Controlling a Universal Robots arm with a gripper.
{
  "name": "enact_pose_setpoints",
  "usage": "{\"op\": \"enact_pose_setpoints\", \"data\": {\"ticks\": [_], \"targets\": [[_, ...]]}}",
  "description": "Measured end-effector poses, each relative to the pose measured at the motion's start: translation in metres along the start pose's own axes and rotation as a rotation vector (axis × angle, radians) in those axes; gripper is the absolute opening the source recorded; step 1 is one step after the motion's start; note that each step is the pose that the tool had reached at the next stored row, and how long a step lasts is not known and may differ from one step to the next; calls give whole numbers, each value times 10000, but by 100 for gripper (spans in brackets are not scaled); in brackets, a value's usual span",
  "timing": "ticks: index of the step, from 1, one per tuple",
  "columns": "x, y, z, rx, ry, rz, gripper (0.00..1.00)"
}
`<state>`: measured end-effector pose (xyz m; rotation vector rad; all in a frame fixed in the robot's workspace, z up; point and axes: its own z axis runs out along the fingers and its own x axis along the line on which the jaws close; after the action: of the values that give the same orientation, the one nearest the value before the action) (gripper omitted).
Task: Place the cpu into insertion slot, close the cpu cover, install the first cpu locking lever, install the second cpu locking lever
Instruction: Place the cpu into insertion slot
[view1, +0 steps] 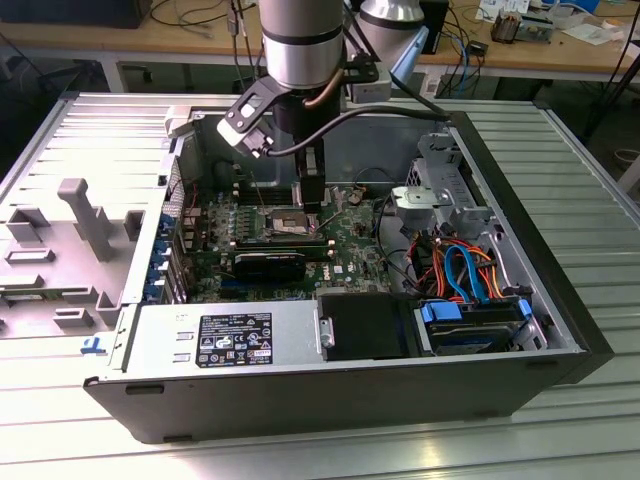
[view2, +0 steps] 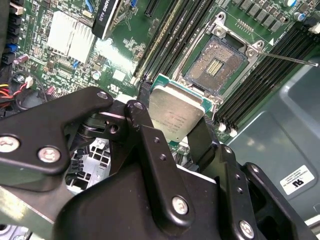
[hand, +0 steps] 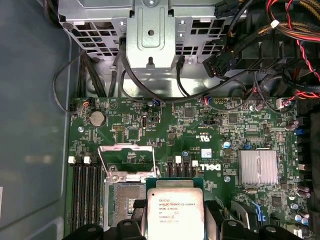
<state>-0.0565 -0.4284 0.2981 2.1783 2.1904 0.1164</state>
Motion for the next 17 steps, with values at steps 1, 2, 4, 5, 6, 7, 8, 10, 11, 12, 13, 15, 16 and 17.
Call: {"op": "enact_pose_setpoints", "data": {"ticks": [1, 2, 4, 5, 6, 7, 8, 10, 11, 12, 13, 15, 16, 17], "targets": [[0, 0, 2, 0, 0, 0, 55], [1, -1, 3, 1, -1, 0, 55], [1, -1, 7, 0, 0, 1, 55], [1, -1, 8, 0, 0, 0, 55], [1, -2, 9, 0, 0, 0, 55], [1, -2, 11, 0, 0, 1, 55], [1, -2, 14, 0, 0, 0, 55], [1, -4, 26, 0, 0, 0, 55], [1, -5, 38, 0, 0, 0, 55], [1, -5, 39, 0, 0, 0, 55], [1, -5, 40, 0, 0, 0, 55], [1, -7, 45, 0, -1, 1, 55], [1, -7, 46, 0, 0, 1, 55], [1, -7, 47, 0, 0, 0, 55]]}}
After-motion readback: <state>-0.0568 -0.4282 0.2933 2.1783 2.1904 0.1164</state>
